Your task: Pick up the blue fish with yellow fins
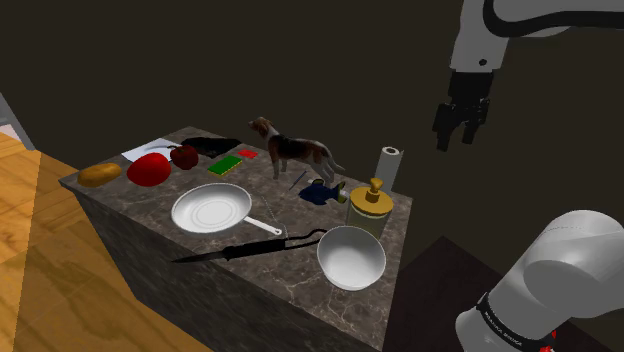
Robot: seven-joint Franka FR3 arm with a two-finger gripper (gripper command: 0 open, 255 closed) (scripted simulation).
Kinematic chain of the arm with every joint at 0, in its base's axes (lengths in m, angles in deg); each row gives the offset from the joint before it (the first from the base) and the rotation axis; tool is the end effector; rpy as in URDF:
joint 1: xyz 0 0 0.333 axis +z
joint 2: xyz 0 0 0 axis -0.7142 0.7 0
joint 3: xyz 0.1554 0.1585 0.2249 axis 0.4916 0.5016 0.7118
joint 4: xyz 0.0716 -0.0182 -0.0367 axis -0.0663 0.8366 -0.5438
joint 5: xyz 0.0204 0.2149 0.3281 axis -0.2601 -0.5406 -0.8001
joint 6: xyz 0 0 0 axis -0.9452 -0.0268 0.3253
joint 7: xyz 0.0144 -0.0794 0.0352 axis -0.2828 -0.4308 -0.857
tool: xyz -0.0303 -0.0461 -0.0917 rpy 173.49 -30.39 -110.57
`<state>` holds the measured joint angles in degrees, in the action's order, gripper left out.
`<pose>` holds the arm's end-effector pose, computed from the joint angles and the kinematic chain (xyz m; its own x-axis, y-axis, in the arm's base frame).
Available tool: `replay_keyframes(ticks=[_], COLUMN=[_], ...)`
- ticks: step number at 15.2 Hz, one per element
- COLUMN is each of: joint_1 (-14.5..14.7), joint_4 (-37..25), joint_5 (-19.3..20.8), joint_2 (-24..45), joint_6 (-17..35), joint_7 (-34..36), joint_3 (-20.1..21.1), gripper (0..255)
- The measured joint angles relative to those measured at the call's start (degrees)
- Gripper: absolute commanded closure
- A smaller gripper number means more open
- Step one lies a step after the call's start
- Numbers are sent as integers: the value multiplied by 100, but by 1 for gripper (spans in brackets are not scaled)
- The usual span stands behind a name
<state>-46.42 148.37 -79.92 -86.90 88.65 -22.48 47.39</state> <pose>0.3013 -0.0316 0.5720 0.9717 -0.1553 -0.1777 -0.1547 -0.9878 0.0175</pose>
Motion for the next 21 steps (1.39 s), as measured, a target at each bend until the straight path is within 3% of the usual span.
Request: replay_keyframes(ticks=[2, 8, 15, 21], joint_1=[5, 87, 173, 173], joint_4=[55, 509, 728, 524], joint_5=[-12, -155, -210, -30], joint_2=[26, 552, 1565, 2746], joint_6=[94, 1259, 2734, 3897], joint_7=[38, 512, 1153, 1751], joint_3=[25, 353, 771, 1082], gripper=[0, 0, 0, 0])
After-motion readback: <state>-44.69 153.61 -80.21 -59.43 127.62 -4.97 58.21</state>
